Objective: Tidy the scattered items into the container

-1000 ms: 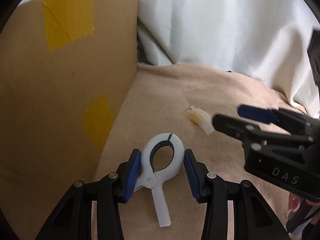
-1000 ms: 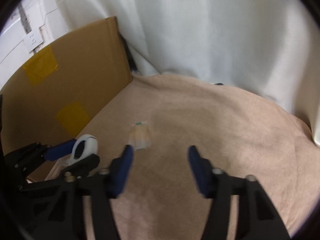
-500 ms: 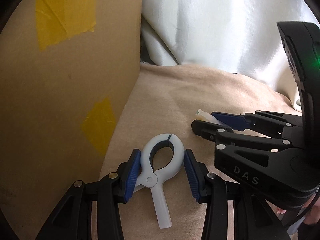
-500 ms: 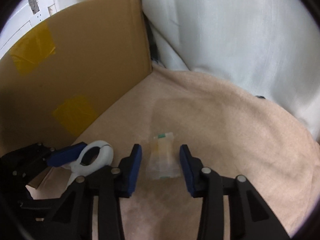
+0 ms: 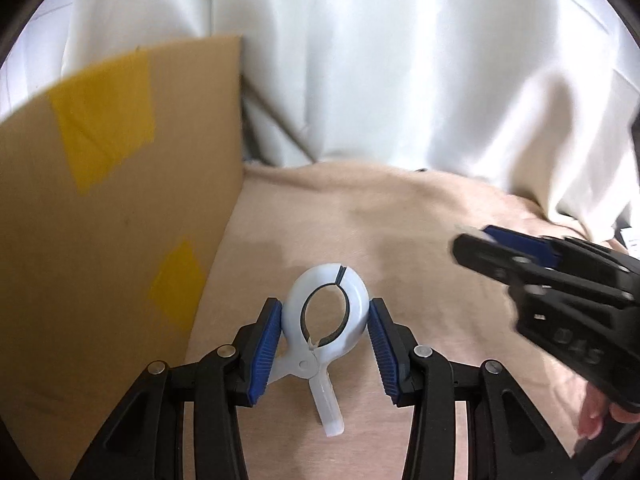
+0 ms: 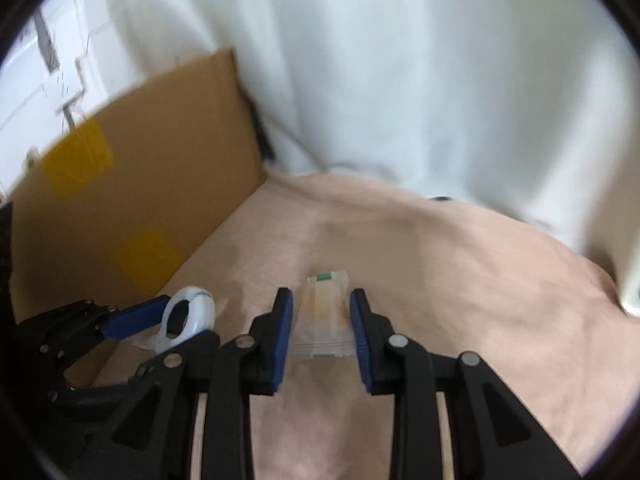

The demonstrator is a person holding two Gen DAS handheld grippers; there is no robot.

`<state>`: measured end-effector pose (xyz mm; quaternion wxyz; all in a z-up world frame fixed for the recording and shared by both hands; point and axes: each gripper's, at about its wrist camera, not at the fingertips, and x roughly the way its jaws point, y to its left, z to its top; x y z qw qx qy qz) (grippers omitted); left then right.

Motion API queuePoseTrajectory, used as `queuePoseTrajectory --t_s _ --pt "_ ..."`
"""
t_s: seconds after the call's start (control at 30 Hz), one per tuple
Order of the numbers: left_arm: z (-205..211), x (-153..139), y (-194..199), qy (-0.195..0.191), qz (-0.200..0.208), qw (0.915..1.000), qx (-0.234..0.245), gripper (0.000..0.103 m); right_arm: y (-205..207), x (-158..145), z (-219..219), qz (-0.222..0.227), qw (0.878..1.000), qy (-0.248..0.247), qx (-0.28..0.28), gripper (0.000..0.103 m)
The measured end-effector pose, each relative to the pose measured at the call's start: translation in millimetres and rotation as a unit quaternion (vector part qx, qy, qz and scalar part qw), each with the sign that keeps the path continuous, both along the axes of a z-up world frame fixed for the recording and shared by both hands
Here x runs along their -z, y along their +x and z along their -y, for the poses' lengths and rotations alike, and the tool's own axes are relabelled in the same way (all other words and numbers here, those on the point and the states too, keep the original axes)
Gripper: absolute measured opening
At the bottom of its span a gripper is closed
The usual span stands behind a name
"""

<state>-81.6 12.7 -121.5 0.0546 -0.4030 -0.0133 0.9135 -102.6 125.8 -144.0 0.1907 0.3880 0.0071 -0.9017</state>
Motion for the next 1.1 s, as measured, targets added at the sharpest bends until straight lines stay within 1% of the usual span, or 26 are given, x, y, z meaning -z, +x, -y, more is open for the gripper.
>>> queuePoseTrajectory --t_s 0.03,0.1,0.17,0.23,0.33,0.4,0.43,0.53,0.63,0.7,0.8,0.9,0.97,1.03,1.07,1.1 --pt "-3 -3 2 0.001 -0.003 1.0 0.007 0.045 8 -5 -5 -0.007 1.0 0.008 0.013 0.033" --pt "-7 -8 3 0.0 -0.011 0.9998 0.017 0.045 24 -16 -11 -0.022 0.999 0.003 0.032 0.033" --pt "-12 -12 5 0.002 -0.015 0.9995 0.027 0.045 38 -24 -13 -0.023 0.999 0.008 0.047 0.033" --pt "-14 -16 6 0.009 -0.017 0.9992 0.034 0.045 57 -32 -21 -0.035 0.997 -0.006 0.062 0.033" --pt "-21 -24 13 0.008 -0.029 0.9984 0.048 0.045 77 -29 -23 -0.034 0.994 -0.019 0.102 0.033" --pt "-23 -32 22 0.006 -0.039 0.9976 0.056 0.045 93 -32 -28 -0.05 0.991 -0.012 0.124 0.033" --pt "-23 -32 23 0.006 -0.039 0.9975 0.058 0.045 89 -32 -32 -0.058 0.99 -0.014 0.132 0.033" --pt "-26 -40 30 0.002 -0.052 0.9967 0.063 0.045 97 -39 -49 -0.072 0.987 -0.026 0.14 0.033" --pt "-30 -50 33 0.008 -0.063 0.9956 0.068 0.045 95 -36 -44 -0.065 0.988 -0.025 0.138 0.033" --pt "-33 -55 35 0.012 -0.071 0.9954 0.064 0.043 94 -35 -43 -0.063 0.988 -0.027 0.139 0.033" --pt "-36 -44 33 -0.002 -0.051 0.9959 0.075 0.043 100 -35 -48 -0.065 0.988 -0.029 0.14 0.033" --pt "-22 -24 30 -0.009 -0.033 0.9977 0.058 0.043 104 -30 -54 -0.054 0.989 -0.022 0.139 0.033" --pt "-16 -16 29 -0.013 -0.019 0.998 0.058 0.043 107 -28 -59 -0.045 0.989 -0.021 0.137 0.033" --pt "-10 -12 29 -0.008 -0.016 0.9985 0.051 0.043 107 -24 -62 -0.038 0.989 -0.024 0.138 0.033" --pt "-7 -10 29 -0.005 -0.021 0.9987 0.046 0.043 106 -21 -63 -0.033 0.99 -0.023 0.137 0.032" --pt "-6 -8 28 -0.008 -0.022 0.9987 0.045 0.044 106 -19 -64 -0.029 0.99 -0.022 0.138 0.022"
